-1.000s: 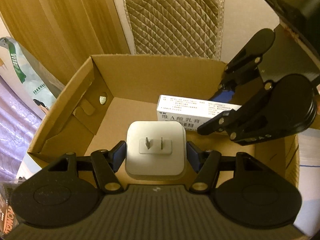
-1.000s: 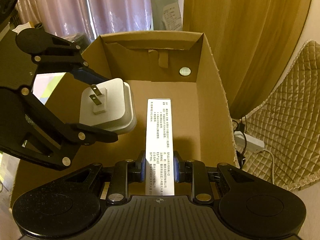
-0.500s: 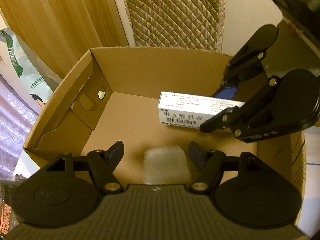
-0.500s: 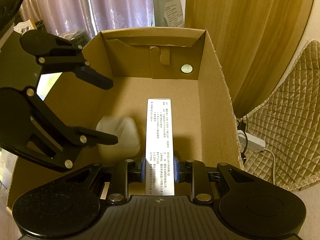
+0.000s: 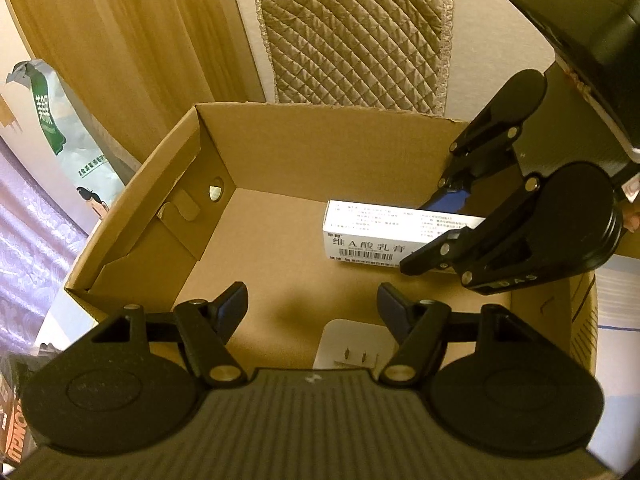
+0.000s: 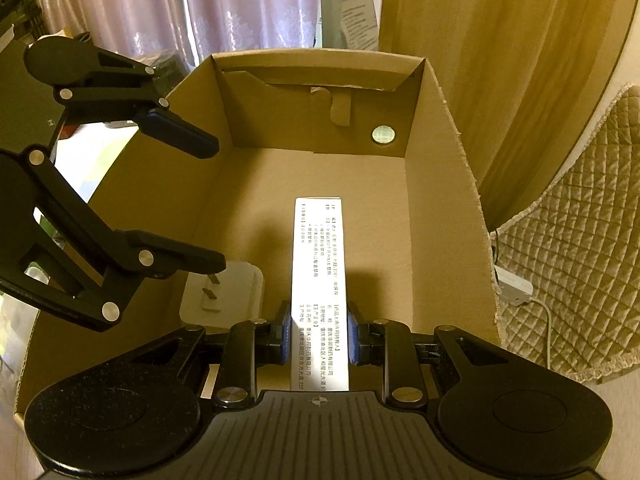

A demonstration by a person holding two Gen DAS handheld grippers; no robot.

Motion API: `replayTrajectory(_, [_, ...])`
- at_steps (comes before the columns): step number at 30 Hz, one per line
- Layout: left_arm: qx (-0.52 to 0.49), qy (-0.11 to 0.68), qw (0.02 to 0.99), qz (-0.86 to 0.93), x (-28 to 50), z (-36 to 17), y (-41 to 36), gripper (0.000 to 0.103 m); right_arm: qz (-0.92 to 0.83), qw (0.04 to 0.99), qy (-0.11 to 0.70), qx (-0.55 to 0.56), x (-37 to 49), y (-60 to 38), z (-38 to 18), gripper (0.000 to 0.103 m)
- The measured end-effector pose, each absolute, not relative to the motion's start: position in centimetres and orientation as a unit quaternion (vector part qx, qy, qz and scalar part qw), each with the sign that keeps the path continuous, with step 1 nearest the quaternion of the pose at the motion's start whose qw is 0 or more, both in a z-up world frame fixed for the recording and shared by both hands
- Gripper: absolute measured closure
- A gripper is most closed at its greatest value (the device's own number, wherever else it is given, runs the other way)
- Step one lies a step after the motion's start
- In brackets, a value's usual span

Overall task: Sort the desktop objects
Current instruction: 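Lower the medicine box into the cardboard box and open the right gripper, then move both grippers back over the remaining items on the table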

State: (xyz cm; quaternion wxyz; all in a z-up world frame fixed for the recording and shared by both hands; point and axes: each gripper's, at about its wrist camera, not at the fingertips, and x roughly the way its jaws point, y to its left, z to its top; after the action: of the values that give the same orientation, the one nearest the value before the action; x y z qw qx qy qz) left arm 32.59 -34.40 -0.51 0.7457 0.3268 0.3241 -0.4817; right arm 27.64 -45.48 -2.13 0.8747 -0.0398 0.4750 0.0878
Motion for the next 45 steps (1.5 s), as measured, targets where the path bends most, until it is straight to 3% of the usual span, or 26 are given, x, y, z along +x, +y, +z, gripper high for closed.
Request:
replayTrajectory(16, [0.322,0.317,0.754,-0.476,32.2,0.4,-33.4,0.035,0.095,0.876,0.468,-0.061,27.1,-44.6,-1.6,0.077])
replayTrajectory(27, [0.308,0.294,0.780,-0.459,30.7,3.5,-30.5,0.035,0.099,0.900,0.418,-0.074,24.6,-42.9,2.2,0.077])
replayTrajectory(37, [0.269,0.271,0.830,-0.406,28.4,8.0,-22.4,0.034,0.135,0.934,0.322,-0.081,19.5,-37.5,7.3,0.077])
replayTrajectory(43, [0.253,0.288,0.850,-0.360,26.1,8.2,-15.3,0.029,0.176,0.931,0.311,-0.073,15.9,-33.0,7.8,0.077])
replayTrajectory(44, [0.250,0.292,0.853,-0.353,25.6,8.0,-14.1,0.029,0.181,0.929,0.314,-0.071,15.5,-32.3,7.6,0.076])
replayTrajectory(45, [0.247,0.296,0.856,-0.346,25.1,7.9,-12.9,0.029,0.186,0.928,0.317,-0.070,15.0,-31.7,7.4,0.053])
